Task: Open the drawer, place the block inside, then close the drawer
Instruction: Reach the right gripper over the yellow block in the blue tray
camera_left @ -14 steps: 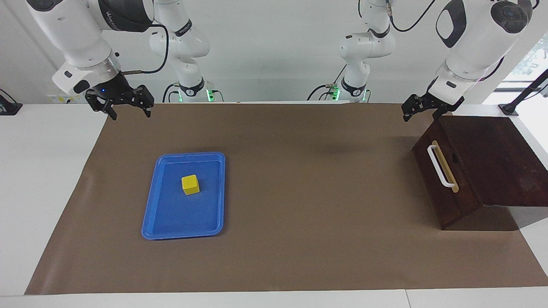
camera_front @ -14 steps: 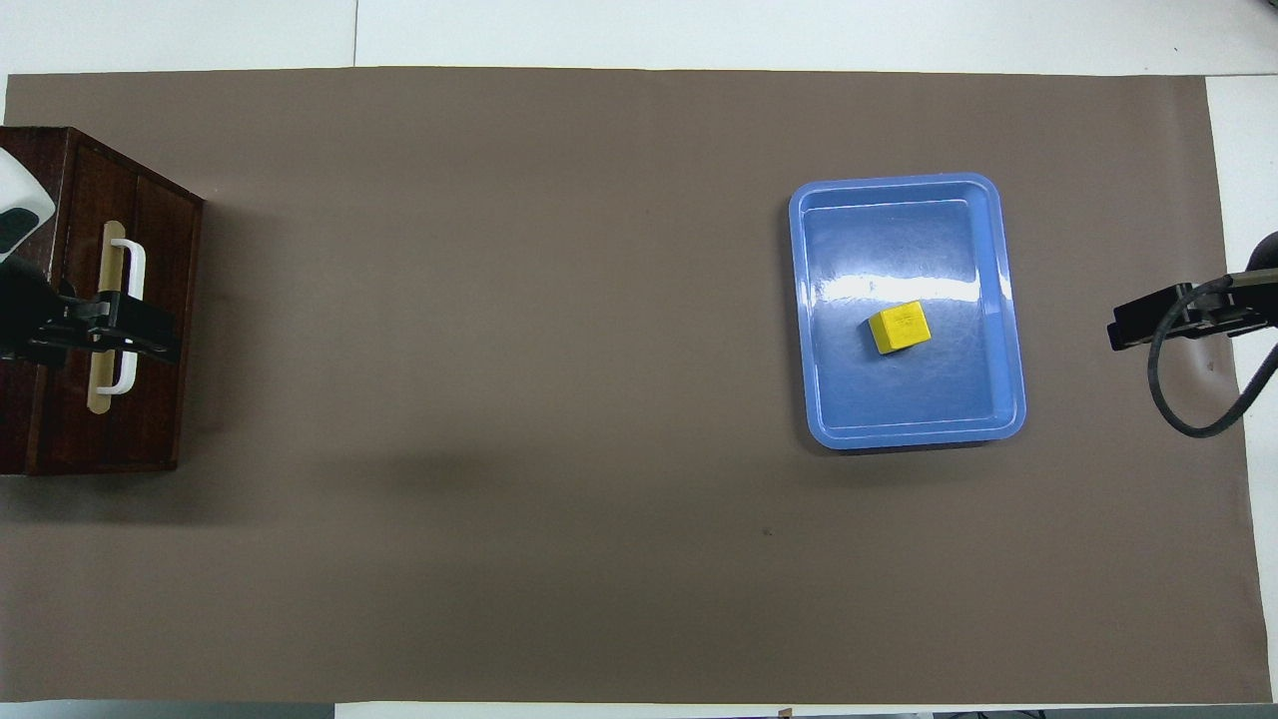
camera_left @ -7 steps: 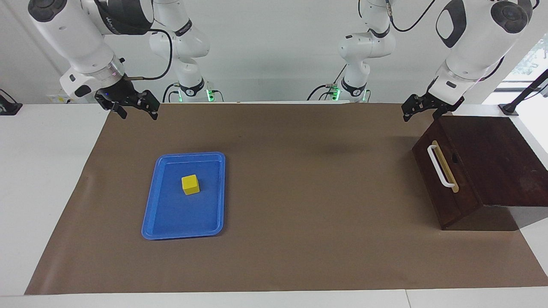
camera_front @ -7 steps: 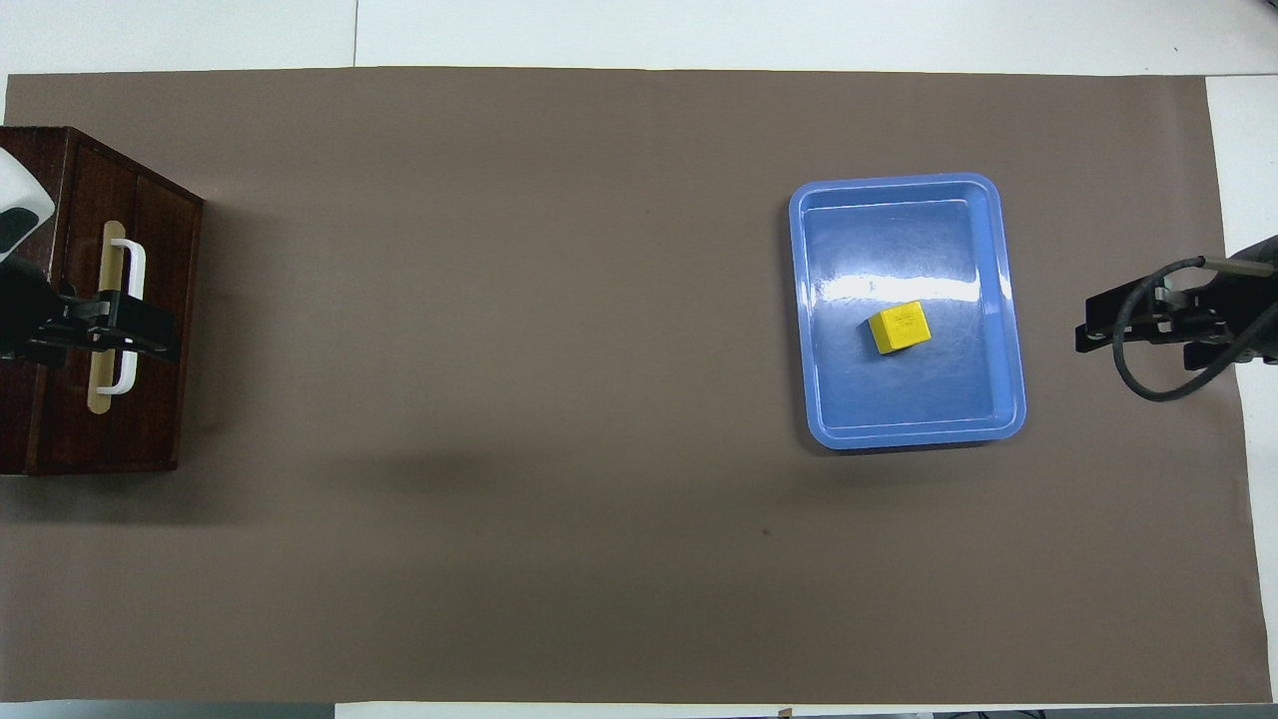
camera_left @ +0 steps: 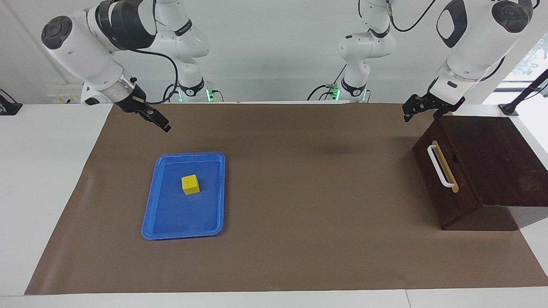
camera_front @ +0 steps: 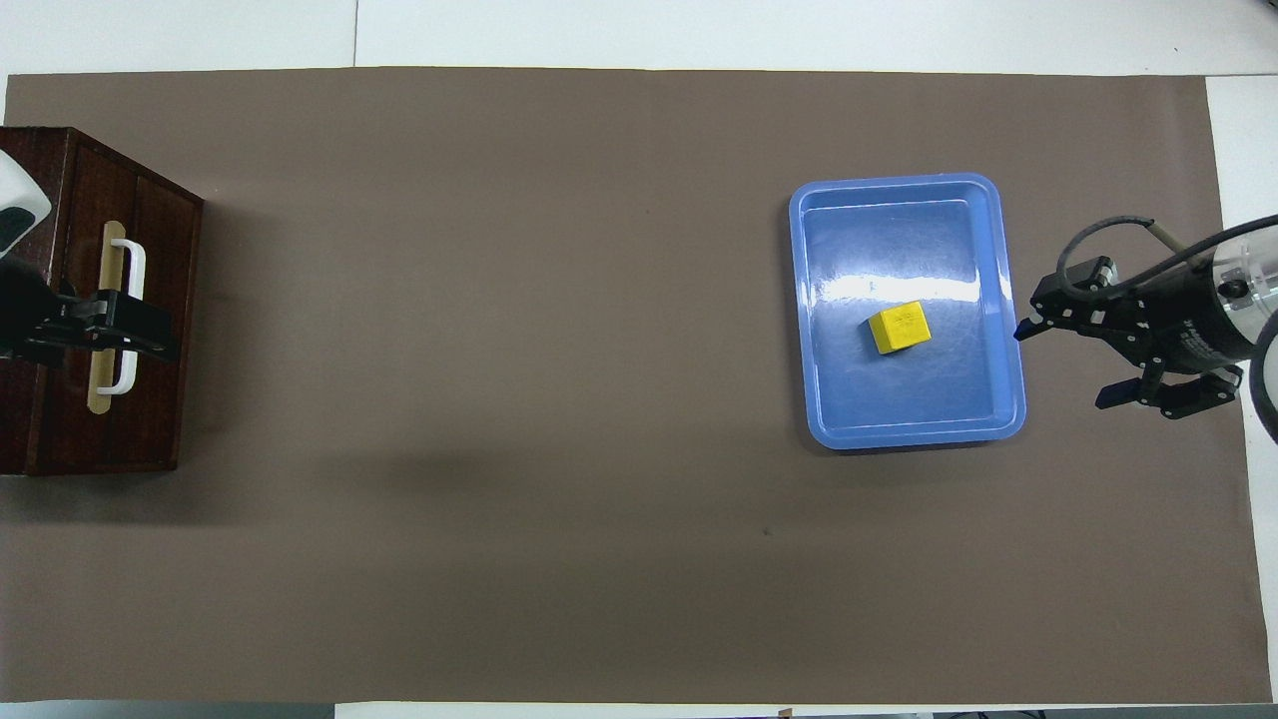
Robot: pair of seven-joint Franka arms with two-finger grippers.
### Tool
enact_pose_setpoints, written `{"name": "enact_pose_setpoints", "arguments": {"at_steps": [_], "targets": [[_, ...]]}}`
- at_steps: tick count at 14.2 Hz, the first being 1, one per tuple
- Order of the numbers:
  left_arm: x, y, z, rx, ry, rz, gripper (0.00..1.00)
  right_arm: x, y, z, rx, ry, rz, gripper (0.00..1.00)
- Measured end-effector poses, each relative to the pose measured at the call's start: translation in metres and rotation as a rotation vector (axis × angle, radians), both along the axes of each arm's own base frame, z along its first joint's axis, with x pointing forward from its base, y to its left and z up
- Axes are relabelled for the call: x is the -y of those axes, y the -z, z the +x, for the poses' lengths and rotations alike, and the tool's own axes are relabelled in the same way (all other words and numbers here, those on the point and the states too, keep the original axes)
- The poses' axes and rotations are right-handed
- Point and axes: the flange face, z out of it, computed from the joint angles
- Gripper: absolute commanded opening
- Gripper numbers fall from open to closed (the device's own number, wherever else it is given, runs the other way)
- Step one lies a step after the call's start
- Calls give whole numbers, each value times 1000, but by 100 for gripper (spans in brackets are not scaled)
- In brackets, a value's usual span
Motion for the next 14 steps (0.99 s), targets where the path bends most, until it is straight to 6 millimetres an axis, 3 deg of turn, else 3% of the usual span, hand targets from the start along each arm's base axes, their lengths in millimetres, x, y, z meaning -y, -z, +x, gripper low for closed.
{"name": "enact_pose_setpoints", "arguments": {"at_steps": [6,10,12,14], "targets": [[0,2,1,9,1,-1,100,15,91,35,-102,297,114,100],[-1,8,6,37,4,12,100,10,127,35,-128,412,151,100],[-4,20,11,66,13,36,100,12,149,37,-160,448,179,100],[-5,45,16,87,34,70,100,13,177,42,-196,489,216,100]]}}
